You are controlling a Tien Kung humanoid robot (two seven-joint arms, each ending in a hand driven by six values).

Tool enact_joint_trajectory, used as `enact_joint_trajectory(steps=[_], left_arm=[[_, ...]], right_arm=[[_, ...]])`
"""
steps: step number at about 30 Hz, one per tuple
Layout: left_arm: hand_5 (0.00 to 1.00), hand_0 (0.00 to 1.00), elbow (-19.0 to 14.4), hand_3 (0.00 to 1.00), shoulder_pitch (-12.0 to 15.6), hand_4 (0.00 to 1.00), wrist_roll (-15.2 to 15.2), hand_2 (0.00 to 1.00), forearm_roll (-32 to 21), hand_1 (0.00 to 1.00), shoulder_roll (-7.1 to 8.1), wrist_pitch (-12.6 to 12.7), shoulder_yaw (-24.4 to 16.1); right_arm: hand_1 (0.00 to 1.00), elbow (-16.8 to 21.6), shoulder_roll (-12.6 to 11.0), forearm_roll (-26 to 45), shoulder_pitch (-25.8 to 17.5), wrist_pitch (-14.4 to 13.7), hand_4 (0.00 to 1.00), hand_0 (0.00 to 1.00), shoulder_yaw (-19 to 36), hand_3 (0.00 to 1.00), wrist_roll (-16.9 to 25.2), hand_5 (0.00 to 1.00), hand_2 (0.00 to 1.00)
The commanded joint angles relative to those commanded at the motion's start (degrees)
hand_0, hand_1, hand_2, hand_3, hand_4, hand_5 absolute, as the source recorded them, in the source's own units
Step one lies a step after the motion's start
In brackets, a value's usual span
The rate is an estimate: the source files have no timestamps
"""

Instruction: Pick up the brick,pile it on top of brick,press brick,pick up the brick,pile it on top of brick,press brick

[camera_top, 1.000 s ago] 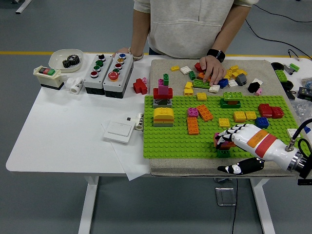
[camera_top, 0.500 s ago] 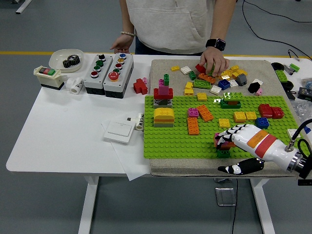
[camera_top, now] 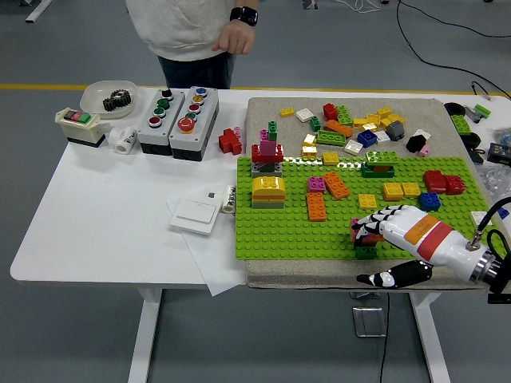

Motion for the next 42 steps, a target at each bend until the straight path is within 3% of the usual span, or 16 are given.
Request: enact_joint_trajectory(steps=[27,37,42], left_arm=[[0.67,0.747,0.01,0.593,-0.21,0.648,-0.39,0.739,-1.03,0.736,-0.02,-0.02,0.46],[0.67,0.748,0.04,0.593,-0.21,0.648,-0.34,0.741,-1.0,0.736,-0.05,-0.03,0.42],[0.67,0.748,0.05,0.592,-0.12,0.648,-0.34,0.74,-0.98,0.736,-0.06,-0.04,0.4]], right_arm=[[0.669,2.04,-0.49,0.48,-0.21,-0.56,0.899,0.672,3.32,0.607,0.35,0.657,0.718],[0.668,3.33,-0.52,1.11,-0.44,-0.91,0.901,0.671,6.43,0.607,0.59,0.656,0.718],[0.672,2.01,0.08,5.28,-0.97,-2.47,0.902,0.677,10.05,0.612,0.73,0.655,0.718]])
